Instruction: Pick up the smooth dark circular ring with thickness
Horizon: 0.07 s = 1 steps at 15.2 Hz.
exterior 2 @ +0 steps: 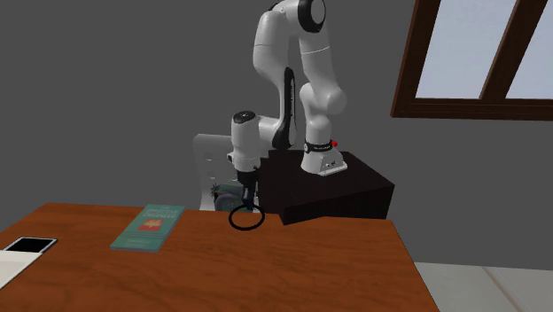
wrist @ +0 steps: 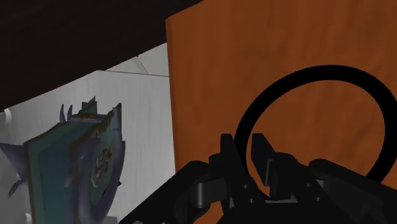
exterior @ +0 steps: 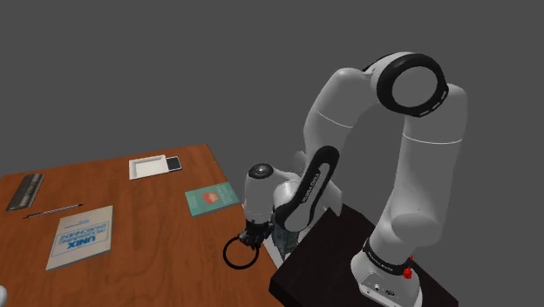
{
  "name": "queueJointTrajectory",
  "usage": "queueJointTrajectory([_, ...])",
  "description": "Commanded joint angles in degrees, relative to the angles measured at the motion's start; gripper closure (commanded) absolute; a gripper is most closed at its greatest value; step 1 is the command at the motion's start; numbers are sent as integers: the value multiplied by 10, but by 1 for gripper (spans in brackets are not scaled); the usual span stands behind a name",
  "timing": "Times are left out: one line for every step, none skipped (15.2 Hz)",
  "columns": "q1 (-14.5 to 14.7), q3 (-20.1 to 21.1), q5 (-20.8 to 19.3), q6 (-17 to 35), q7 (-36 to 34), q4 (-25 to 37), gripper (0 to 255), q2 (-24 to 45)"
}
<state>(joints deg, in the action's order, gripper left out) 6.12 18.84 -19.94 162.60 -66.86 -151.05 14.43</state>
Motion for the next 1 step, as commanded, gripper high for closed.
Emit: queueJointTrajectory([-4, 5, 7, -4, 6, -1, 255, -5])
